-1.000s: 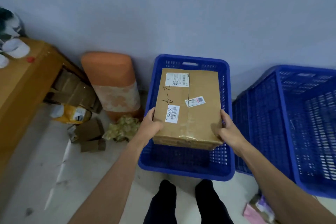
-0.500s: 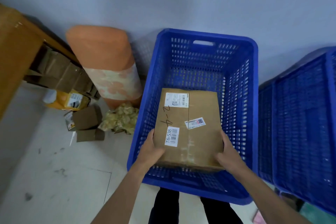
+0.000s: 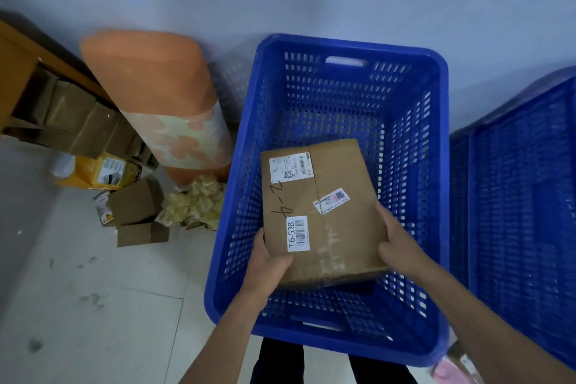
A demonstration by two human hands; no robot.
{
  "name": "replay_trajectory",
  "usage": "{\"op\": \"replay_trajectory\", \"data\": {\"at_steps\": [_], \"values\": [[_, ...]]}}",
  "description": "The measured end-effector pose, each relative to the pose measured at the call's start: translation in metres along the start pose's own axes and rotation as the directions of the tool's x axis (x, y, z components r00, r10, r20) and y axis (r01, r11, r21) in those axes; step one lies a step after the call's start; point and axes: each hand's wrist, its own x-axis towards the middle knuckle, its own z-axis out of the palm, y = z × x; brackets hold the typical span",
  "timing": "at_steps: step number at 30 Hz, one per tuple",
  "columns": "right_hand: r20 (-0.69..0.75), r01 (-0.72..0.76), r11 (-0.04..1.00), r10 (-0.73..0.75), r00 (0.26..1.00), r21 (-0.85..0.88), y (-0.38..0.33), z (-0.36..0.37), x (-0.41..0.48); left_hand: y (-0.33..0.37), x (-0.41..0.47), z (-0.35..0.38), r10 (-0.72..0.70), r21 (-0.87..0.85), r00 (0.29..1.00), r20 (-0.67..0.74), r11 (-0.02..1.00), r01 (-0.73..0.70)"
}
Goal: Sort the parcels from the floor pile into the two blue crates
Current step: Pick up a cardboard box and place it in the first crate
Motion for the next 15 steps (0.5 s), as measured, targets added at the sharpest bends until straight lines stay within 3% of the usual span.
{"op": "replay_trajectory", "data": {"at_steps": [3, 15], "values": [[-0.118, 0.029, 0.997, -0.037, 0.992, -0.070, -0.027, -0.026, 0.003, 0.011, -0.009, 0.009, 0.002, -0.023, 0.999, 0.040, 1.000, -0.001], [-0.268, 0.101, 0.912, -0.220, 0.938, -0.397, -0.108, -0.088, -0.028, 0.075, -0.063, 0.001, 0.131, -0.172, 0.991, -0.038, 0.976, -0.135]]}}
